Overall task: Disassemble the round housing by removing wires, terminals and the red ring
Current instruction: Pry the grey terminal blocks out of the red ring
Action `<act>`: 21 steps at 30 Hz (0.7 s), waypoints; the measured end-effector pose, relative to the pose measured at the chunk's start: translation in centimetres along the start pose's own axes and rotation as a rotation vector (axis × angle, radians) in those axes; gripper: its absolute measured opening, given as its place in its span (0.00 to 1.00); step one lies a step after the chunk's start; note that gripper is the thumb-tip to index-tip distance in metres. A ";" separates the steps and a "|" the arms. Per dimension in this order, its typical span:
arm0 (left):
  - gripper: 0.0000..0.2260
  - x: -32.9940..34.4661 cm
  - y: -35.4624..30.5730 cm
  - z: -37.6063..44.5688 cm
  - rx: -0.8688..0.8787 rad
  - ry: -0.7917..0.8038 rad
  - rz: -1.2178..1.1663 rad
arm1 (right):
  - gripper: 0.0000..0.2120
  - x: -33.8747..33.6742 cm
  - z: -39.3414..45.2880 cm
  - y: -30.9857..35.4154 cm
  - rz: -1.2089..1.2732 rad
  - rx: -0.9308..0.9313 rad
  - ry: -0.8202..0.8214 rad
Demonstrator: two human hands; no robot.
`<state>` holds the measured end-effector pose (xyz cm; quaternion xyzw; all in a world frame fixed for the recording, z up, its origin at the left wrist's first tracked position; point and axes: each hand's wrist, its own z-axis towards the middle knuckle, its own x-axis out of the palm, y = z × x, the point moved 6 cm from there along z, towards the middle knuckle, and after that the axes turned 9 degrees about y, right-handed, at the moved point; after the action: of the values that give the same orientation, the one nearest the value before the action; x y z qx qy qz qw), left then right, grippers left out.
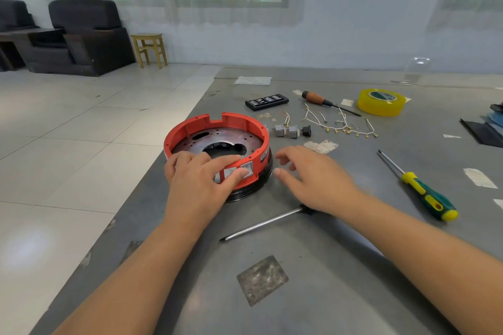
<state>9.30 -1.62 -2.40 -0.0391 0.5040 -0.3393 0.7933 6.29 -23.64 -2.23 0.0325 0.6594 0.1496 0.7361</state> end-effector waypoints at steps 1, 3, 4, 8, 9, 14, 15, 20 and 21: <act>0.24 0.0 0.0 -0.1 0.005 -0.008 0.002 | 0.20 0.3 -0.9 0.0 -0.089 0.005 0.012; 0.22 -0.1 -0.2 -0.3 0.017 -0.022 0.000 | 0.28 0.5 -2.5 -0.1 -0.203 0.010 -0.002; 0.21 -0.2 -0.3 -0.4 0.022 -0.026 -0.007 | 0.32 0.3 -2.9 0.0 -0.238 -0.004 -0.028; 0.16 -0.3 -0.6 -0.5 0.017 0.003 -0.043 | 0.35 0.0 -3.3 0.2 -0.269 -0.063 -0.047; 0.15 -0.4 -0.6 -0.6 0.010 0.005 -0.056 | 0.35 0.1 -3.3 0.1 -0.247 -0.069 -0.029; 0.10 -0.8 -0.3 -1.0 -0.001 0.016 -0.159 | 0.33 0.5 -3.3 0.0 -0.177 -0.277 0.036; 0.10 -0.8 -0.2 -1.1 -0.008 0.028 -0.173 | 0.33 0.6 -3.4 0.0 -0.185 -0.336 0.055; 0.10 -1.0 0.1 -0.9 -0.018 0.059 -0.188 | 0.31 0.6 -3.1 -0.3 -0.274 -0.379 0.039; 0.10 -1.1 0.1 -0.9 -0.014 0.060 -0.188 | 0.32 0.4 -3.0 -0.7 -0.297 -0.348 0.020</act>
<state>8.33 -0.69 -2.07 -0.0817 0.5242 -0.4097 0.7421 3.48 -24.60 -3.20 -0.1939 0.6283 0.1515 0.7381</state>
